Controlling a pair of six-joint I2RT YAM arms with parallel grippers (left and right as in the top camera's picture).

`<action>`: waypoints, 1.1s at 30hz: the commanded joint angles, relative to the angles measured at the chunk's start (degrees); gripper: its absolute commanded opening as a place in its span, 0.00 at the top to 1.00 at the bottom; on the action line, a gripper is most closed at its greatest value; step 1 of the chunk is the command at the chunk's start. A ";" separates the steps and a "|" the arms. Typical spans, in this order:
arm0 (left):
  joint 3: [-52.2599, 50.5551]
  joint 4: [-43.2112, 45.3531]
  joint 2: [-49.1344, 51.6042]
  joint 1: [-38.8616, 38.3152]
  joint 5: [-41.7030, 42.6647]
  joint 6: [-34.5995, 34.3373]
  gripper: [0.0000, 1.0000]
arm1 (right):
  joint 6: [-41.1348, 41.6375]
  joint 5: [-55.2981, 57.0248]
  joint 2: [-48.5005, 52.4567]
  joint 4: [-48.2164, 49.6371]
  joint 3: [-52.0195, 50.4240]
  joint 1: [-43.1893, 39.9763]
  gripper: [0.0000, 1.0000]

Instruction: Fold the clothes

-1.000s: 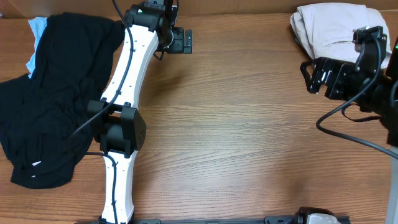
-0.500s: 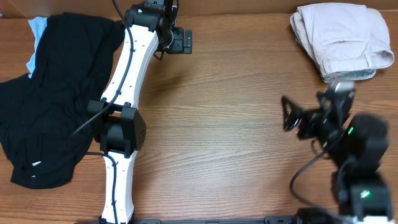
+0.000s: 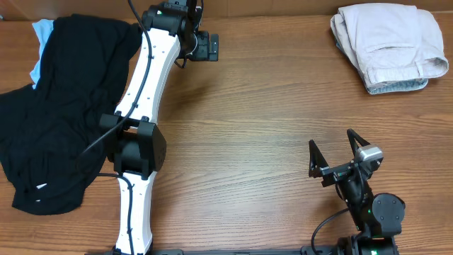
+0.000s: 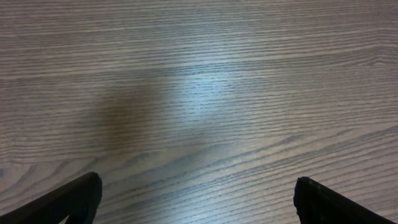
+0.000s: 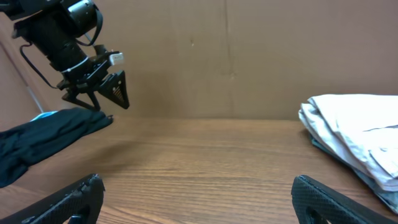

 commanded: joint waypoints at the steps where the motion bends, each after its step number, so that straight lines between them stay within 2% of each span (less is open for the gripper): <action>1: -0.15 0.00 0.74 -0.26 -0.20 0.87 0.00 | -0.22 2.64 -4.07 0.76 -2.62 0.33 0.00; 7: -0.15 0.02 0.74 -0.24 -0.20 0.87 0.00 | -0.22 2.86 -9.22 0.66 -6.03 0.33 0.00; 16: -0.15 0.00 0.74 -0.26 -0.20 0.87 0.00 | -0.22 4.02 -11.54 -9.14 -6.12 0.37 0.00; 33: -0.13 0.00 0.74 -0.26 -0.20 0.87 0.00 | 0.42 3.74 -11.54 -8.94 -6.12 0.37 0.00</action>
